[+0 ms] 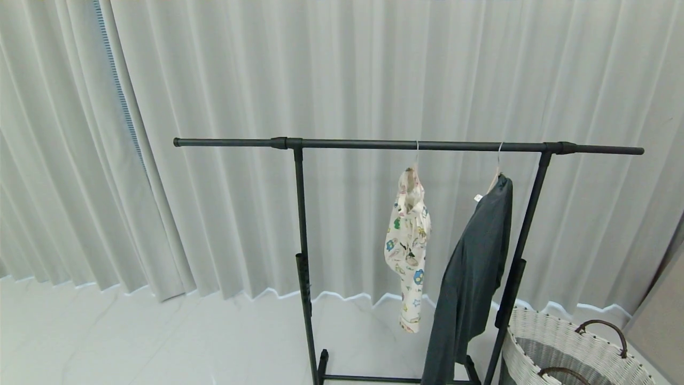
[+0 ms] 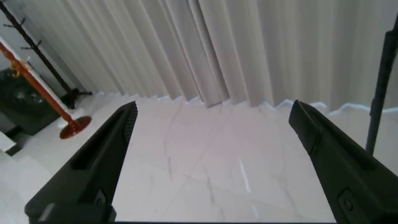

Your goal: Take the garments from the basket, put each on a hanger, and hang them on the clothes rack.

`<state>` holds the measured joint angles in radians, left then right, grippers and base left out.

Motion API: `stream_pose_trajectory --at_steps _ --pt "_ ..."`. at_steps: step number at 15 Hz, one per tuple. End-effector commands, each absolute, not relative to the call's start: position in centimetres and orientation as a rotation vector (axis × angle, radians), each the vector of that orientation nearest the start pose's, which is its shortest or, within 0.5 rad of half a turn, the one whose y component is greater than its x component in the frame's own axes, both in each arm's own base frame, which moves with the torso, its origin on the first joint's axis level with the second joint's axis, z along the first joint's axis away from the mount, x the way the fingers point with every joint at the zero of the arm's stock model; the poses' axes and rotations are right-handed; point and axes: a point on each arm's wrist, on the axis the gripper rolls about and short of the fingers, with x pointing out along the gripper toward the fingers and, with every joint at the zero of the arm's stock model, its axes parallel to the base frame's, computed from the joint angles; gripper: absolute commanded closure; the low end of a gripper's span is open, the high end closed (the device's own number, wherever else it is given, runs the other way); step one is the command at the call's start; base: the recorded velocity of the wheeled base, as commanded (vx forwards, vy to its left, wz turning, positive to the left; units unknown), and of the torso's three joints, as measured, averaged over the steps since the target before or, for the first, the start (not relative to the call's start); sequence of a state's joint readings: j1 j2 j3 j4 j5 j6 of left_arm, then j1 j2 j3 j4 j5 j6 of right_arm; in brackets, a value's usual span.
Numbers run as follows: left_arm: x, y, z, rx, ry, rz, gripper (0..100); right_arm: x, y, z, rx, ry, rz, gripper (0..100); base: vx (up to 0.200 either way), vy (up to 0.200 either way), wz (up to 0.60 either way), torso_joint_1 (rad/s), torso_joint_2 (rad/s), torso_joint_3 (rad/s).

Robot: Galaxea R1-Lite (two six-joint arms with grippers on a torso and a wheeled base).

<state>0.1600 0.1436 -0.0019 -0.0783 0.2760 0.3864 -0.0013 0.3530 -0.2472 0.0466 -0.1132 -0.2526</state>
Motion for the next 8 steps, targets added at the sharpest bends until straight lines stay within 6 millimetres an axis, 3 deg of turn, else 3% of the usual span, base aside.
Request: stream_pose_trajectory --at_steps 1,4,8 --pt "-1.66 0.36 8.53 0.347 0.096 0.432 0 -3.17 -0.29 8.50 -0.273 0.091 -0.124 0 -0.200 0.000 0.00 0.002 0.00 0.002" --pt "-1.66 0.36 8.53 0.332 0.092 0.433 0 -2.71 -0.63 8.37 -0.266 0.031 -0.286 0 0.000 0.000 0.00 0.000 0.00 0.000" --pt "-1.59 0.24 8.52 0.310 0.078 0.356 0 -2.43 -0.65 8.56 -0.195 -0.067 -0.310 0 0.000 0.000 0.00 0.000 0.00 0.000"
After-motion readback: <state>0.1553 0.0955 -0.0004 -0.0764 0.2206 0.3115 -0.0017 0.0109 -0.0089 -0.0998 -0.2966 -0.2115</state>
